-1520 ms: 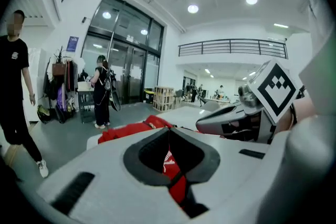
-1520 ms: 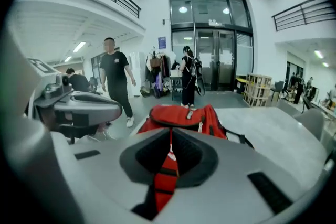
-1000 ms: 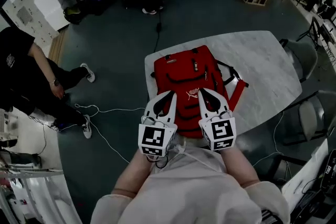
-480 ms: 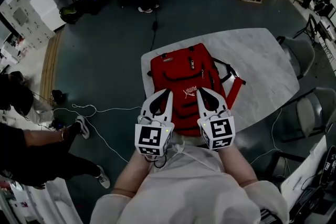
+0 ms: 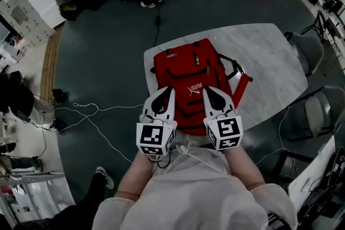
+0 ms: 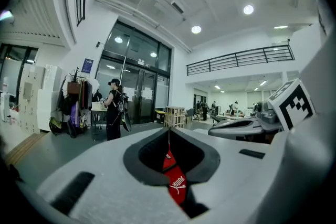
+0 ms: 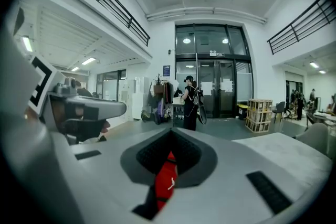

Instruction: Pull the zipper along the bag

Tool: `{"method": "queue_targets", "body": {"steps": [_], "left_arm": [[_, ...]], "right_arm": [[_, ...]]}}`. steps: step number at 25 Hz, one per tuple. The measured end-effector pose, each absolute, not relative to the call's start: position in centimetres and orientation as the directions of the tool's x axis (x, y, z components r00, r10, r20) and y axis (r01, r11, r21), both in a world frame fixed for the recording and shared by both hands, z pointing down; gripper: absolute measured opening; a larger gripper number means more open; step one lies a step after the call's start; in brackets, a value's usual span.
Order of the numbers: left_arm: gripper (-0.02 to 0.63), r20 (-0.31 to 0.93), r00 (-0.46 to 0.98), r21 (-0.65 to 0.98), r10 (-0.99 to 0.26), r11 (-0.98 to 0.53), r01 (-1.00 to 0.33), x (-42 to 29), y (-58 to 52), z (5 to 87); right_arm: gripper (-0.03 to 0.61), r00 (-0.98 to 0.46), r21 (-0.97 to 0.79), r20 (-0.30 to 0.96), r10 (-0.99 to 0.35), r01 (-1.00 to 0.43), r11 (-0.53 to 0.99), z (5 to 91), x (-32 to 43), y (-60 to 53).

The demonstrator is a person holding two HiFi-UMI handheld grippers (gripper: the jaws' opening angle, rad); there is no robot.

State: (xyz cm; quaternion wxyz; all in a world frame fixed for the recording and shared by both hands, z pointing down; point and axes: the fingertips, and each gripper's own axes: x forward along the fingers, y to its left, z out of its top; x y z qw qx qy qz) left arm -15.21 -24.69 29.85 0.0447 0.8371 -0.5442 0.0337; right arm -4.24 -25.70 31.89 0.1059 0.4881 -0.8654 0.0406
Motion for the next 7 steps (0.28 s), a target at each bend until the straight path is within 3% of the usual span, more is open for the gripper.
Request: {"method": "queue_targets", "body": {"steps": [7], "left_arm": [[0.020, 0.118, 0.411, 0.051, -0.904, -0.408, -0.912, -15.53, -24.62, 30.49]], "right_arm": [[0.026, -0.499, 0.059, 0.234, -0.834, -0.849, 0.524, 32.30, -4.75, -25.26]]}}
